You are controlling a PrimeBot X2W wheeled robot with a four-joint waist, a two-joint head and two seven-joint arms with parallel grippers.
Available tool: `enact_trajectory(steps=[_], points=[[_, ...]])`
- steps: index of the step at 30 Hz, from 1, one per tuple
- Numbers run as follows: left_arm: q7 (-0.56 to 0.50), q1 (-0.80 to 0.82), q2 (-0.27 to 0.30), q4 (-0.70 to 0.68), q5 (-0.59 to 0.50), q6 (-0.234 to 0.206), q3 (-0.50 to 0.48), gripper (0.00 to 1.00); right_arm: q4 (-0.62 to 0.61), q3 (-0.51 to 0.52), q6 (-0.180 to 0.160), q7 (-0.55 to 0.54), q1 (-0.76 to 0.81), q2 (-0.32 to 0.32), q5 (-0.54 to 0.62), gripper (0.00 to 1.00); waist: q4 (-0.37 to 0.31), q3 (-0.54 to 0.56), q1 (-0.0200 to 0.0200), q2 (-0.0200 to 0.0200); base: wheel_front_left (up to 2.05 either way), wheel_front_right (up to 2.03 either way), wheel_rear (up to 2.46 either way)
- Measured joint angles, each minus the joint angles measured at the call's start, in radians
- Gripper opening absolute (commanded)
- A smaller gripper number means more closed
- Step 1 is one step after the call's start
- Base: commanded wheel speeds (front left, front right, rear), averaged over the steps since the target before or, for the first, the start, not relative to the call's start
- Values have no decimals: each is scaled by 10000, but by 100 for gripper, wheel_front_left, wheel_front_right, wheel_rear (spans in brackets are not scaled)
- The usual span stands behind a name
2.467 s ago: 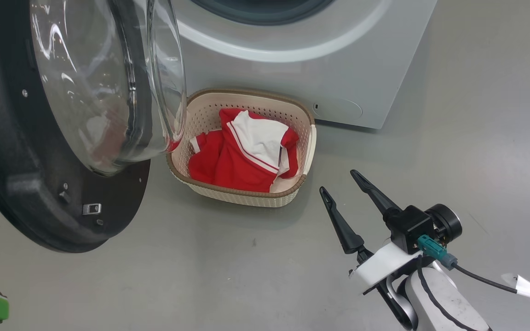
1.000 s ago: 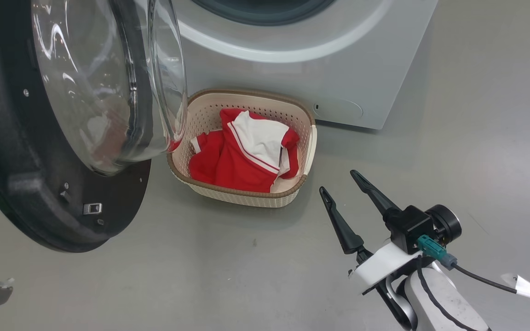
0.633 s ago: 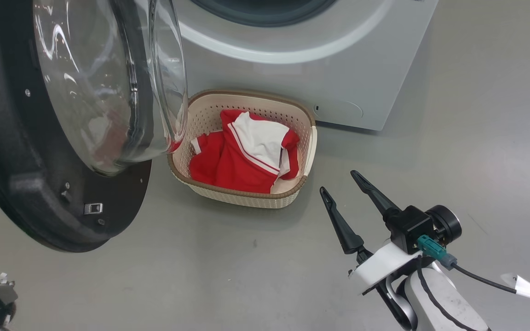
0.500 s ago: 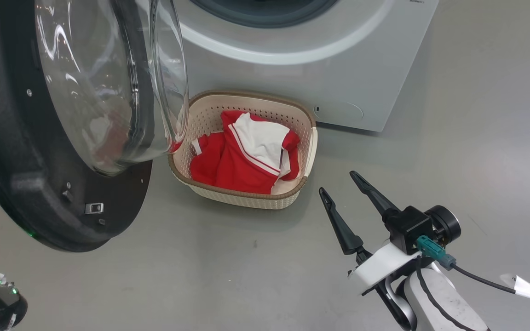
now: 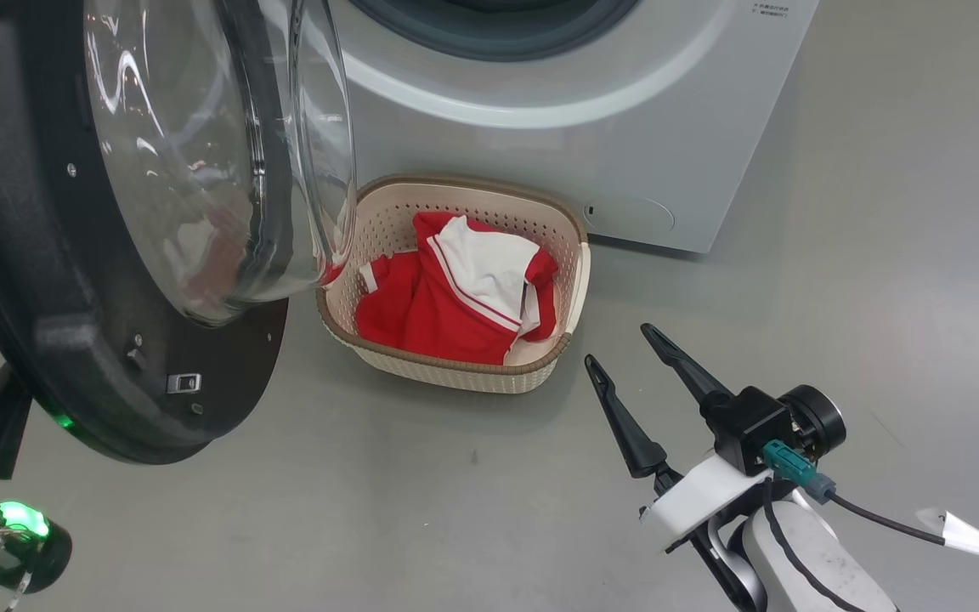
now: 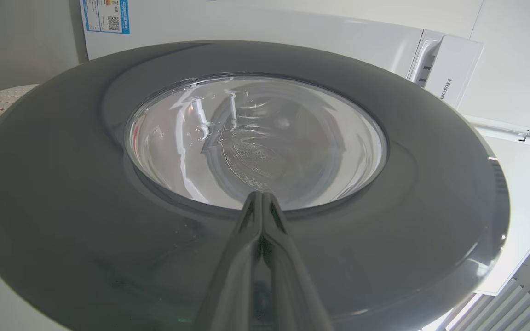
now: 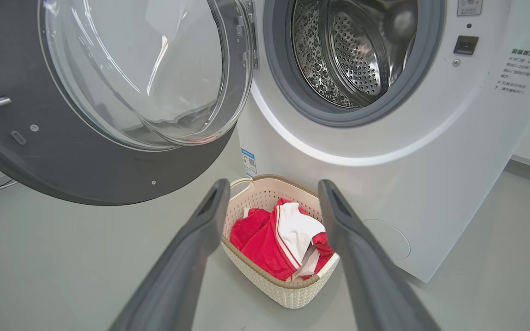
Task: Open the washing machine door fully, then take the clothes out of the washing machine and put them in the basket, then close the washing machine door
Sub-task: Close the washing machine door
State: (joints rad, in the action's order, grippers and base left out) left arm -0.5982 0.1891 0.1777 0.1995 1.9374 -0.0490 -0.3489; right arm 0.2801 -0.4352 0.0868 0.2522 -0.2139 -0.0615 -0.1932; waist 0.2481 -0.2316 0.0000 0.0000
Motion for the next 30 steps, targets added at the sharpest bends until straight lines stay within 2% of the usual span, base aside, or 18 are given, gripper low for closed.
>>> enact_trajectory(steps=[5,11,18,30], points=[[-836,-396,104,-332,341,-86,232,0,25,-33,0,0,43,0,0,100,-4,69,0,0,0,0,0],[-1283,-516,104,-658,518,-176,268,0,31,-48,0,0,84,0,0,100,-23,75,0,0,0,0,0],[-1480,-716,90,-1039,773,-265,261,0,17,-207,0,0,76,8,-6,100,-143,-53,0,0,0,0,0],[-1722,-811,-75,-1597,871,-357,600,0,-42,-282,-15,0,-53,4,-102,100,-748,-324,0,0,0,0,0]])
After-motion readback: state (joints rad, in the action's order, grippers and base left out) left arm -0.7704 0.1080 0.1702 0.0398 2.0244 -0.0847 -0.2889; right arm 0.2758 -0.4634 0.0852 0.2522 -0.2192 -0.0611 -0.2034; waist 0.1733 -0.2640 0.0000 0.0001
